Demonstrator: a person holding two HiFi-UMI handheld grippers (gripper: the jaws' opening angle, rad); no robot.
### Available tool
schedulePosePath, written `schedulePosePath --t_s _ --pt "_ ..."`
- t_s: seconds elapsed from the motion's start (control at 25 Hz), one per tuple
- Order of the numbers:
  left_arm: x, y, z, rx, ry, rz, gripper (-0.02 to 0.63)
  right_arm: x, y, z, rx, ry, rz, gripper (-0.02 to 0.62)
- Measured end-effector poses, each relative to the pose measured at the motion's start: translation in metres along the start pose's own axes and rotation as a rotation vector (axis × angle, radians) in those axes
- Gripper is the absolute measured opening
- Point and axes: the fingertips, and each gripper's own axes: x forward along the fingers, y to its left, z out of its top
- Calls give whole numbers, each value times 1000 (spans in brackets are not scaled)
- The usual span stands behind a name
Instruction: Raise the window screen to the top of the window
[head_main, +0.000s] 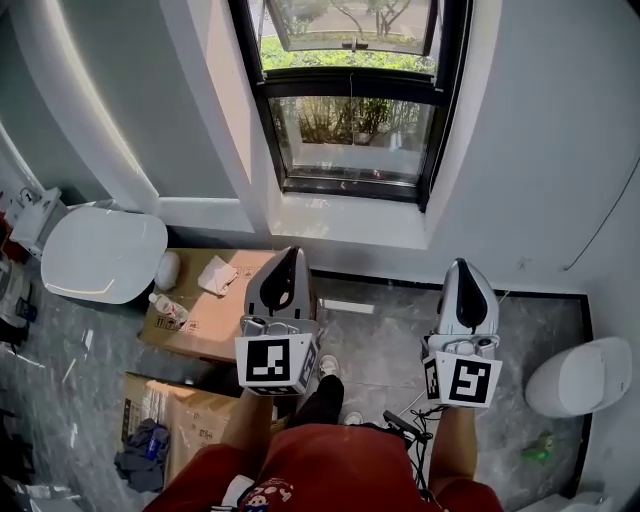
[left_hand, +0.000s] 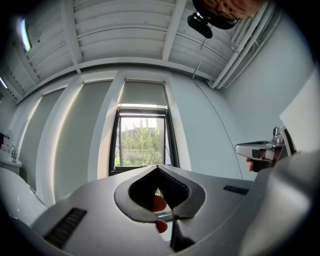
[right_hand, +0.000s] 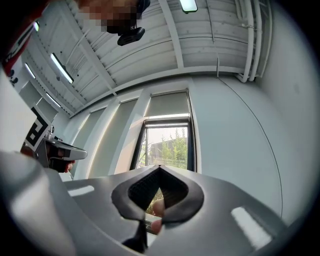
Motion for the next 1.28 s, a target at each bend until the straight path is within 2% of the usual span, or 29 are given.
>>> schedulePosePath --t_s 0.24,0.64,0.76,1.04,1.28 --pt "44 32 -14 -34 -10 13 5 54 9 -17 -25 10 21 8" --pt "134 96 -41 -37 -11 22 5 169 36 -58 -25 41 51 9" --pt "160 110 -45 -34 -5 22 5 197 38 -66 -25 46 34 9" --pt "203 139 -51 -42 -12 5 5 240 41 -78 -38 49 -6 9" --pt "225 148 -53 -36 -20 -2 6 258 44 -87 -42 50 -6 9"
